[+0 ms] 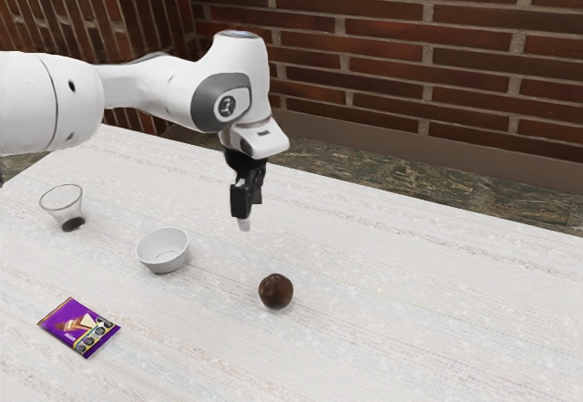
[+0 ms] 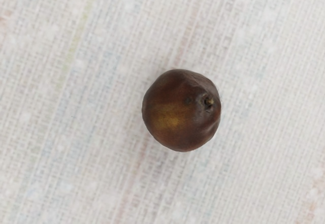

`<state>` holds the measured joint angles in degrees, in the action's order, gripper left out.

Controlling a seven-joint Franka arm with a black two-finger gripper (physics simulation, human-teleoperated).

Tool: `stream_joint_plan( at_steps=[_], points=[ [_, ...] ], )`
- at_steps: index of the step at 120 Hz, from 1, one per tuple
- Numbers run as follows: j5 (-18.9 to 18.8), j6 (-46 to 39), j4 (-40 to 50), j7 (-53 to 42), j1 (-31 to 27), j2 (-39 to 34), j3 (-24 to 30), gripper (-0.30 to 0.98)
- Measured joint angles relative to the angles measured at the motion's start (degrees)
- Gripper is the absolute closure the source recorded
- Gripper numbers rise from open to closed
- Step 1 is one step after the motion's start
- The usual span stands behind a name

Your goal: Place the pear in the bowl.

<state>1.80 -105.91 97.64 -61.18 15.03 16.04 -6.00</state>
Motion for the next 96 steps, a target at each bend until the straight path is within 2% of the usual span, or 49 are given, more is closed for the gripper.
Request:
stream_joint_plan(
  at_steps=[19,41,96],
  points=[
    [2.04,-9.50,8.03,-5.17,1.45,2.41,0.12,0.00],
    [6.43,-18.04,10.71,-9.73,1.41,6.12,0.19,0.00],
    [11.41,-23.28,11.87,-16.65,2.24,10.48,0.30,0.00]
  ],
)
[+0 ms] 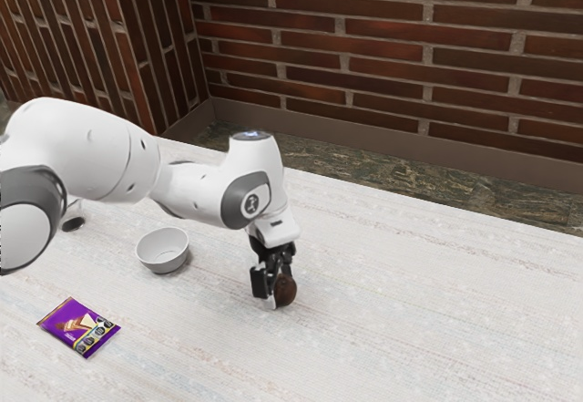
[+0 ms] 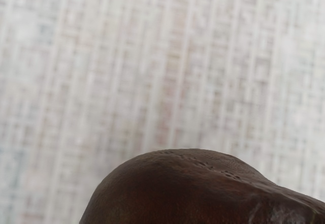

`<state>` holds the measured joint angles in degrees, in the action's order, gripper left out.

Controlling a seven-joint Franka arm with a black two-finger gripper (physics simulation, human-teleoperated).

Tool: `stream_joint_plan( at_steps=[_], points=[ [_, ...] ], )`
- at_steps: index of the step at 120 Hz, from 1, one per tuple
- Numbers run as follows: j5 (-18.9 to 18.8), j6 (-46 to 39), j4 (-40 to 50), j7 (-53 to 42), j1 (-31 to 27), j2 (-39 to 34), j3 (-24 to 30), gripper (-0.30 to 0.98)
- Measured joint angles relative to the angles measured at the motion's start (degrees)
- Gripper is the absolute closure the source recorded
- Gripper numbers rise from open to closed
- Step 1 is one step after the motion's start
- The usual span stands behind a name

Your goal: Place the pear in the bowl.

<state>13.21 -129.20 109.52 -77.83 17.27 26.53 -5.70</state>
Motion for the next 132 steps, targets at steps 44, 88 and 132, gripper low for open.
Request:
stream_joint_plan(
  at_steps=[44,88,132],
  points=[
    [0.42,0.47,1.20,-2.43,-1.04,-5.41,-0.07,0.35],
    [-5.65,5.39,10.85,-3.74,-12.79,-22.75,-5.60,0.38],
    [-7.16,7.65,3.81,-5.12,-14.27,-12.89,-10.55,0.24]
  ],
)
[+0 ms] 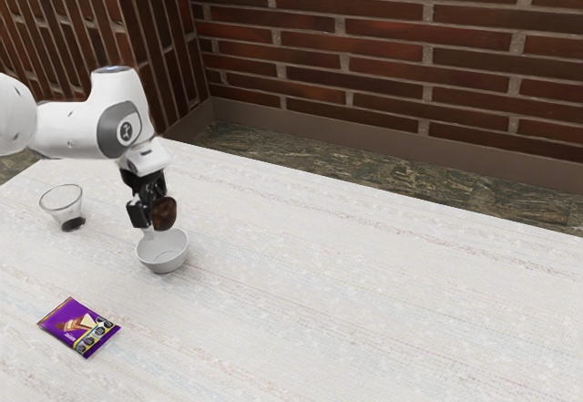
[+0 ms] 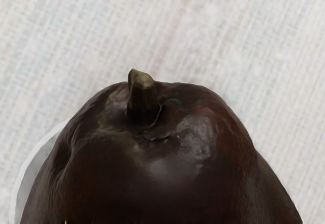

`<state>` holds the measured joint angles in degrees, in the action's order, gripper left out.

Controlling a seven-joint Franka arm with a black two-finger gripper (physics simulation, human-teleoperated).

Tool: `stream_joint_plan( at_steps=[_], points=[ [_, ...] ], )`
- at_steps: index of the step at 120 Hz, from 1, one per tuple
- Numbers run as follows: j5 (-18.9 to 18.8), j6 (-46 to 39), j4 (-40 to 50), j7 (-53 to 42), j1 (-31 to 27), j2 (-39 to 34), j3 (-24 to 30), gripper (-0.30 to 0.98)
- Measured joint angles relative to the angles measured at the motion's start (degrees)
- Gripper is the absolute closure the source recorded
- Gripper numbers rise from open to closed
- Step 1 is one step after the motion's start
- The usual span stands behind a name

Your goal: Place the pear in the bowl.

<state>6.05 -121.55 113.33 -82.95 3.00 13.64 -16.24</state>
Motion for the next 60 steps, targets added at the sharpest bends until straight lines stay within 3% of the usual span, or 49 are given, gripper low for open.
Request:
stream_joint_plan(
  at_steps=[16,40,60],
  points=[
    [-0.23,0.38,0.00,-0.79,-1.41,2.81,-0.65,0.22],
    [0.12,0.64,-0.60,-1.80,-0.93,3.18,-0.60,0.08],
    [-1.82,8.87,-0.64,1.84,5.03,-11.69,-0.40,0.04]
  ],
)
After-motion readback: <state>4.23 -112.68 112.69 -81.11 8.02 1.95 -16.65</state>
